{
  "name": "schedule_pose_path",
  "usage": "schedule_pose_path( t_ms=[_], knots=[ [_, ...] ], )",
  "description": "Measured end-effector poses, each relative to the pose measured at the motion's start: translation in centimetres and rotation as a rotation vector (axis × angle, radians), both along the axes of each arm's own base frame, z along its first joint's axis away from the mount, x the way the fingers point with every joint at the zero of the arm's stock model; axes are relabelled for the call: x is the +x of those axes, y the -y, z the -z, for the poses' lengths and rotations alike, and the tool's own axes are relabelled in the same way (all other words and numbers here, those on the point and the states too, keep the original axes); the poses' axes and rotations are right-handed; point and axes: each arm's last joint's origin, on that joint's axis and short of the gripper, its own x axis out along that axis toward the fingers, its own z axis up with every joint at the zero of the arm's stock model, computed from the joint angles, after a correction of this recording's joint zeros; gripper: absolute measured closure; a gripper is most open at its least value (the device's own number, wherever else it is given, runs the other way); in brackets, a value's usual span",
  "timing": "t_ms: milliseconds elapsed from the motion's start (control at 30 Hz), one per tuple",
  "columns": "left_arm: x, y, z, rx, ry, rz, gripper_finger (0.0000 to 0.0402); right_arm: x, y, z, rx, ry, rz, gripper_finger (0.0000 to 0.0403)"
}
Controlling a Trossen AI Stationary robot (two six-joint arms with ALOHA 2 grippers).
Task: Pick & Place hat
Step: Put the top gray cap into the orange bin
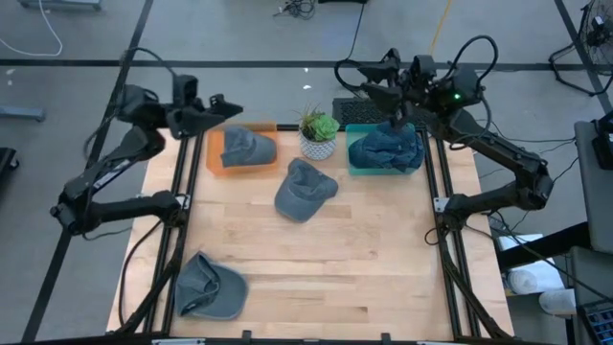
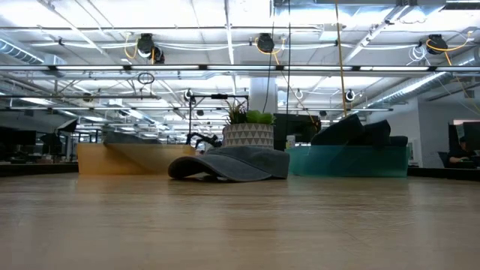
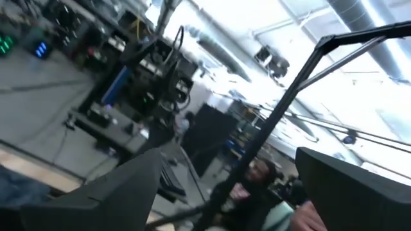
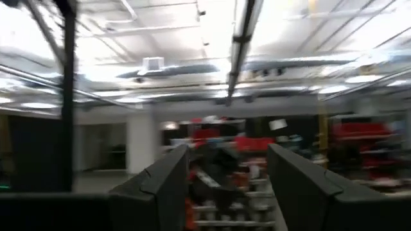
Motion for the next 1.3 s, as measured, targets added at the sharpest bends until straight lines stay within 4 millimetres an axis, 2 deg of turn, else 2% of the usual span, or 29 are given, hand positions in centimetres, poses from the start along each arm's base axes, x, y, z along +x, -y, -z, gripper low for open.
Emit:
schedule_pose_path(
  t_ms=[167,300,567,800,1300],
  knots=[
    [-1.4,2.0,-0.5,0.063,0.039,-0.114,0.0034,-0.5,-0.7,-0.1,-0.006,-0.027,0.215,0.0204],
    [-1.9,3.0,-0.3,0.110,0.026,-0.235,0.0034,-0.8,-1.4,0.2,0.009,-0.080,0.398,0.0204],
    [-0.5,4.5,1.2,0.120,-0.093,-0.297,0.0034,-1.4,-3.2,1.1,0.108,-0.246,0.672,0.0204],
    [0.6,6.0,2.4,0.153,-0.213,-0.379,0.0034,-1.2,-4.2,1.9,0.088,-0.350,0.632,0.0204],
    [2.4,9.0,4.0,0.179,-0.360,-0.400,0.0034,-1.0,-4.1,1.8,0.040,-0.348,0.651,0.0194]
  ],
)
